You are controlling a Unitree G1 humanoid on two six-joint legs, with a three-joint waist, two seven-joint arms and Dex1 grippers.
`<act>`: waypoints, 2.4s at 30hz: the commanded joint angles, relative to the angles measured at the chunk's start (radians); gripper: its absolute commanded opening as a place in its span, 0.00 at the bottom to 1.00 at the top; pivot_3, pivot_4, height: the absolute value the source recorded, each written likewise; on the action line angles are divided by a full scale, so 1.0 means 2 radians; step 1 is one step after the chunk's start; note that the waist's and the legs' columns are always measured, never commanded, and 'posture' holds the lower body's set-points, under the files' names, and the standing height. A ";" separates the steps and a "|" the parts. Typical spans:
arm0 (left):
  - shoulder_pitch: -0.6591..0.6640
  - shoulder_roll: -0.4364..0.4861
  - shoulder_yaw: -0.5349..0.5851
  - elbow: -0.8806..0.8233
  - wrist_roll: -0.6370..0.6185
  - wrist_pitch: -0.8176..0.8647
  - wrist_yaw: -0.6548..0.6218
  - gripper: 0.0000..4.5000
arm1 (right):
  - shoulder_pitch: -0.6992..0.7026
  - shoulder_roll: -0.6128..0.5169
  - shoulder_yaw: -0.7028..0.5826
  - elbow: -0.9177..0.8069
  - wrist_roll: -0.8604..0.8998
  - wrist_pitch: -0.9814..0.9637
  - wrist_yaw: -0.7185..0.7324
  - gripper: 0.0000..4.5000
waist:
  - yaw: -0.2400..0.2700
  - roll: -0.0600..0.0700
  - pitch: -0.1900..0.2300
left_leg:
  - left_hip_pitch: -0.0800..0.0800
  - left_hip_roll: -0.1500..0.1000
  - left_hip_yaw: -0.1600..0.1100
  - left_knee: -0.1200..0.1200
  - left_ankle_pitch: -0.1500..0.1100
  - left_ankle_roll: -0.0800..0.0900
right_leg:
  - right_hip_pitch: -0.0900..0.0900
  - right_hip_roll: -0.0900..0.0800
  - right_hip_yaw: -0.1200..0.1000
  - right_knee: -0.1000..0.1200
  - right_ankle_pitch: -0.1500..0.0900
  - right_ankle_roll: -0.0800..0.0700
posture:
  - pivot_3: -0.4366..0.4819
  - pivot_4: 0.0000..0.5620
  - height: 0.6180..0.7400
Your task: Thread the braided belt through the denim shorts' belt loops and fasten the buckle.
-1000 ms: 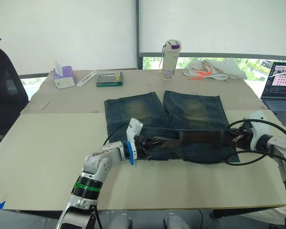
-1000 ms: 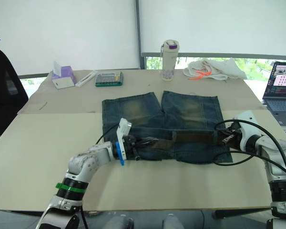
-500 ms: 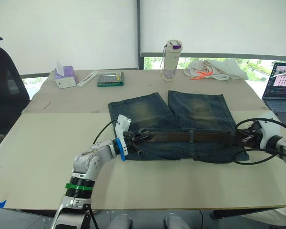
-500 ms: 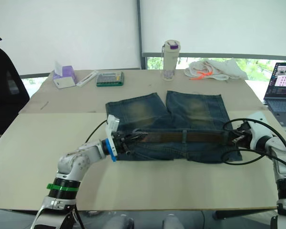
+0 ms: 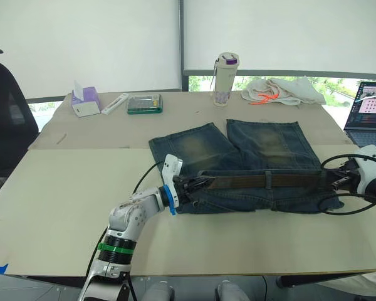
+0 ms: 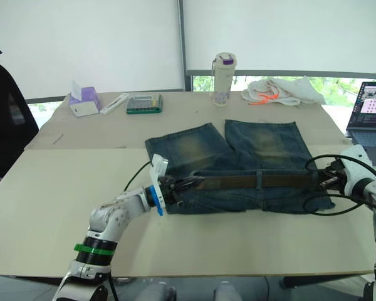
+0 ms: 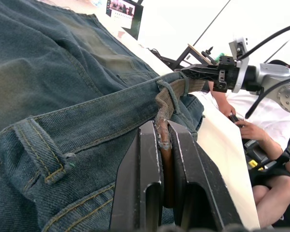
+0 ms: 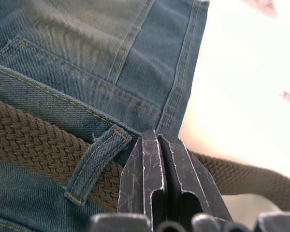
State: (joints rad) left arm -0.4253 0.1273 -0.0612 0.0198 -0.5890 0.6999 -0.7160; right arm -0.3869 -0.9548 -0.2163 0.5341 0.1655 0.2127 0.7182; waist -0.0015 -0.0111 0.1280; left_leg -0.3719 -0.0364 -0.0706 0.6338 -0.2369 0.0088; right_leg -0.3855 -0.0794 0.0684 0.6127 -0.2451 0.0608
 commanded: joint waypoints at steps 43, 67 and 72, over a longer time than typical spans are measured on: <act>0.016 -0.012 0.091 -0.024 -0.135 0.089 0.046 0.00 | 0.076 0.382 -0.056 -0.379 0.496 0.380 -0.177 0.85 | -0.007 0.000 -0.001 | 0.000 0.001 -0.004 0.000 0.000 0.000 | -0.001 0.001 0.000 0.001 0.000 0.000 | 0.48 0.27 1.00; 0.032 0.079 0.061 -0.037 -0.058 0.017 0.000 0.77 | 0.069 0.388 -0.037 -0.382 0.489 0.374 -0.275 0.00 | -0.010 0.000 -0.001 | 0.000 0.001 -0.004 -0.001 0.000 0.000 | -0.001 0.001 0.000 0.001 0.000 0.000 | 0.48 0.27 1.00; 0.041 0.129 0.069 -0.038 -0.040 -0.011 -0.027 1.00 | 0.059 0.391 -0.042 -0.384 0.488 0.376 -0.334 0.00 | -0.007 0.000 -0.001 | 0.001 0.001 -0.004 -0.002 0.000 0.000 | -0.002 0.001 0.000 0.001 0.000 0.000 | 0.48 0.27 1.00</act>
State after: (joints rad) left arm -0.3437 0.3706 0.0658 -0.0227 -0.6816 0.7072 -0.7391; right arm -0.2489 -0.1698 -0.2819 -0.2035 1.1292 0.9702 0.0772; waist -0.0146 -0.0104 0.1269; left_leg -0.3707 -0.0343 -0.0792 0.6304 -0.2369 0.0086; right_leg -0.3885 -0.0786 0.0687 0.6141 -0.2452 0.0600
